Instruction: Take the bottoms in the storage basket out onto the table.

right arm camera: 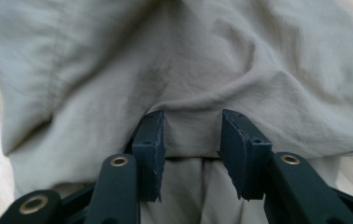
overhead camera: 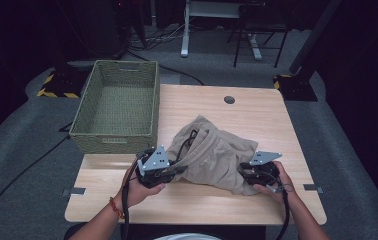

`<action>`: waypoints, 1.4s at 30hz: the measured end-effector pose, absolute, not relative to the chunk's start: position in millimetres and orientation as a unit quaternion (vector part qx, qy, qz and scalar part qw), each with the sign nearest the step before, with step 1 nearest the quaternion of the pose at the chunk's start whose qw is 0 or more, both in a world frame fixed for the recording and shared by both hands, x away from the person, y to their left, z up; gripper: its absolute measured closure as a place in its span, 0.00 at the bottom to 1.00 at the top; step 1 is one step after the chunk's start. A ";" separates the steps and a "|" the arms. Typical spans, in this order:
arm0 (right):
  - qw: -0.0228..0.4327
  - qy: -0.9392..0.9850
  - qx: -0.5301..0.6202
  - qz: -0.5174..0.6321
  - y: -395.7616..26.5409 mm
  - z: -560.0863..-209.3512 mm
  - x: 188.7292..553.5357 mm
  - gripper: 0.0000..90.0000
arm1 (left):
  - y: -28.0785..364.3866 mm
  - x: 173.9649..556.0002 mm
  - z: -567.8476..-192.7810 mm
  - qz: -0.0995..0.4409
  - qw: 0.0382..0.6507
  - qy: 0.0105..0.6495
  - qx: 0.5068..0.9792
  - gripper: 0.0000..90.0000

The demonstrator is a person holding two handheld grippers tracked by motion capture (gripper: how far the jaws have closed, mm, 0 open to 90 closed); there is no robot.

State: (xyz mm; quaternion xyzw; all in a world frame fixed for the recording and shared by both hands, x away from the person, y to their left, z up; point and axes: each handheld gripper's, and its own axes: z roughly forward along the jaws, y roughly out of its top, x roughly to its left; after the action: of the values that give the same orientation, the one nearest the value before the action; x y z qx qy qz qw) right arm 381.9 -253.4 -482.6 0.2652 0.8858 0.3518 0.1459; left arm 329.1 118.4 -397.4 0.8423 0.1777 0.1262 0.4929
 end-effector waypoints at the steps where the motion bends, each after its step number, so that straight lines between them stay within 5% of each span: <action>1: 0.141 0.886 0.262 0.356 -249.3 -482.6 382.1 0.66 | 116.1 327.7 -392.9 0.128 0.496 0.176 0.841 0.87; 9: 0.105 0.885 0.230 0.390 -220.2 -481.7 379.3 0.64 | 88.3 327.1 -376.1 0.133 0.501 0.141 0.843 0.87; 19: 0.141 0.846 0.284 0.429 -254.2 -464.1 374.2 0.40 | 38.6 366.9 -412.1 0.093 0.472 0.135 0.866 0.81; 28: 0.170 0.824 0.274 0.466 -257.0 -441.9 357.6 0.36 | 56.2 354.6 -402.8 0.105 0.457 0.132 0.874 0.24; 31: 0.166 0.829 0.266 0.464 -251.1 -442.7 355.8 0.37 | 84.6 345.4 -395.2 0.119 0.464 0.144 0.866 0.26; 35: 0.155 0.835 0.251 0.464 -240.4 -443.0 350.6 0.38 | 111.7 340.5 -406.0 0.138 0.431 0.164 0.877 0.40; 42: 0.152 0.864 0.218 0.428 -207.3 -453.9 346.9 0.49 | 115.9 363.0 -449.6 0.088 0.382 0.189 0.900 0.62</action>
State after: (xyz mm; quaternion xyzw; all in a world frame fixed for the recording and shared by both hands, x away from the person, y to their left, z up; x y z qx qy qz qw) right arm 346.9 -207.3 -453.9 0.2178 0.8637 0.4284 0.1523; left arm 363.0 115.9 -449.6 0.9002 0.1890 0.0881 0.3822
